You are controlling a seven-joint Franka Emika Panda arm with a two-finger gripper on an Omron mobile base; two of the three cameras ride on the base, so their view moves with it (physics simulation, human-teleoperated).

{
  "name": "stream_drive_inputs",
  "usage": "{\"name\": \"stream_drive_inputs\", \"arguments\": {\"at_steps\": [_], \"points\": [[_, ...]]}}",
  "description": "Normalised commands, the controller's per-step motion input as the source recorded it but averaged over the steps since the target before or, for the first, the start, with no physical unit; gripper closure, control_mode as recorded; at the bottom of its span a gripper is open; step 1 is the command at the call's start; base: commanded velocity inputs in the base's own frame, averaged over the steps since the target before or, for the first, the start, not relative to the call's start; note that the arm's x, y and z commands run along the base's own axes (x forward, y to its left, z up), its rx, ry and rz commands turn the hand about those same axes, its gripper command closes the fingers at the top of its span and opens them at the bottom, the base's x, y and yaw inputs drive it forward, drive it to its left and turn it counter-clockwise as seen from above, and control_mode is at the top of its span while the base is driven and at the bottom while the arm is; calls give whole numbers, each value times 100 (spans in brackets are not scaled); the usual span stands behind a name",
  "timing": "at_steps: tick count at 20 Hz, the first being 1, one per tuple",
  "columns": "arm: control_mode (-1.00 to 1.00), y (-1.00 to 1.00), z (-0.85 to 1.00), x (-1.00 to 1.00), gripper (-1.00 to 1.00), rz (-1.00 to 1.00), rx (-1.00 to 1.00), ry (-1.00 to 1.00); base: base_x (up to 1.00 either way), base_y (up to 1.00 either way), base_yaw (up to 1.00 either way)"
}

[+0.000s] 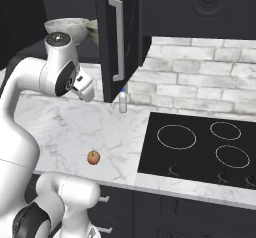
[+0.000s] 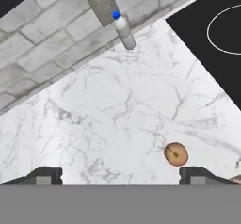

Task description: Pick both bowls and place them on the counter. Then place the lime in one bowl and place the peach in the other bowl.

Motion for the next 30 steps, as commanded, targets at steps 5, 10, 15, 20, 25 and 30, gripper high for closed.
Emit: {"name": "stream_drive_inputs", "arguments": {"at_steps": [5,10,15,20,25,30], "points": [[-100,39,32,-3,-100,-23,20,-2,0,0,0],[-100,38,28,0,-100,-24,15,-9,0,0,0],[-100,29,27,0,-100,-19,20,-7,0,0,0],[-100,17,26,0,-100,-9,17,-9,0,0,0],[-100,15,27,0,-100,-7,15,-9,0,0,0],[-100,20,30,4,-100,-9,13,-5,0,0,0]]}}
